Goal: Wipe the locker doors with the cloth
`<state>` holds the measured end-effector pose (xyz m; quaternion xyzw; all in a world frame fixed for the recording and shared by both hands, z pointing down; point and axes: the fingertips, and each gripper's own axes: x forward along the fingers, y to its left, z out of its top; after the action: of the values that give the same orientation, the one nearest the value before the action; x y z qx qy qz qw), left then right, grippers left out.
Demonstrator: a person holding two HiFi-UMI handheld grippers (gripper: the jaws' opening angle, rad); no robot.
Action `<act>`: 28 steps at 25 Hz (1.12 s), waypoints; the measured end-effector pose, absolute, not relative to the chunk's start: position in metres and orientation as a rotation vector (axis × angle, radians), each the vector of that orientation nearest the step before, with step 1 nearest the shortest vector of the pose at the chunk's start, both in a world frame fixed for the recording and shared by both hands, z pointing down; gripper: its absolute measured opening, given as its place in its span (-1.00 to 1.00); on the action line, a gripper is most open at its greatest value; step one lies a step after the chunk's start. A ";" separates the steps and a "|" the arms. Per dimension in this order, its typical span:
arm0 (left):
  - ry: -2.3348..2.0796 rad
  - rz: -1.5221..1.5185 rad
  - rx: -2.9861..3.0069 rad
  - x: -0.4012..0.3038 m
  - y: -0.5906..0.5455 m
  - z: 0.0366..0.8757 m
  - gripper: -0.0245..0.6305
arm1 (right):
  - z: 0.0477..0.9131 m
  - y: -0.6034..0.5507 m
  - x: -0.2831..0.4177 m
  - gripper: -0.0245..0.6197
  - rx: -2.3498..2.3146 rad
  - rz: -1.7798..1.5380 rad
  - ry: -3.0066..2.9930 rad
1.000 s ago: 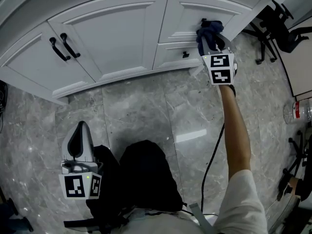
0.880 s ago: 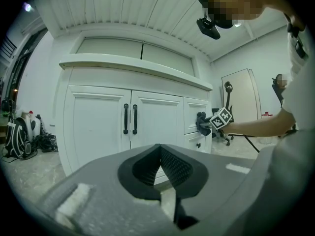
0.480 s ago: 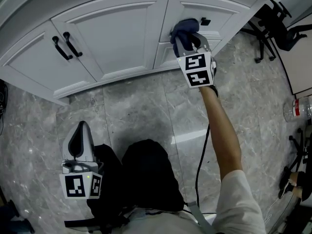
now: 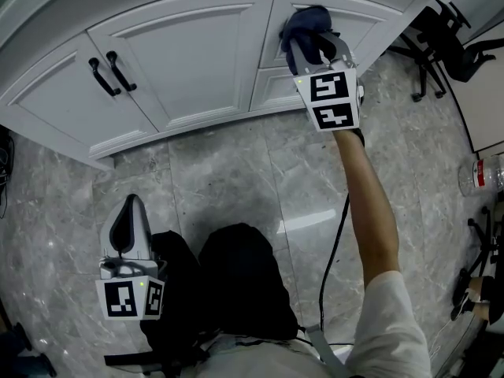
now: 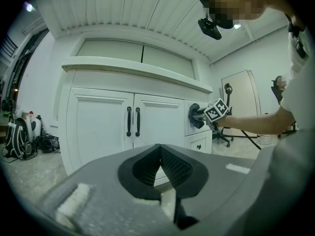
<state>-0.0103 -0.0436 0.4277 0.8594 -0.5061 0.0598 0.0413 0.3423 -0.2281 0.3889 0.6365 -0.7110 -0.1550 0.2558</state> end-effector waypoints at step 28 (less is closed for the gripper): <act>-1.410 0.244 2.677 0.047 -0.040 0.442 -0.92 | 0.522 -0.220 0.347 -0.60 1.583 -0.363 -1.892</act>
<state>0.0474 -0.0398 0.4417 0.8806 -0.4640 0.0804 0.0530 0.3473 -0.2203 0.5217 0.6019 -0.7192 -0.1380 0.3184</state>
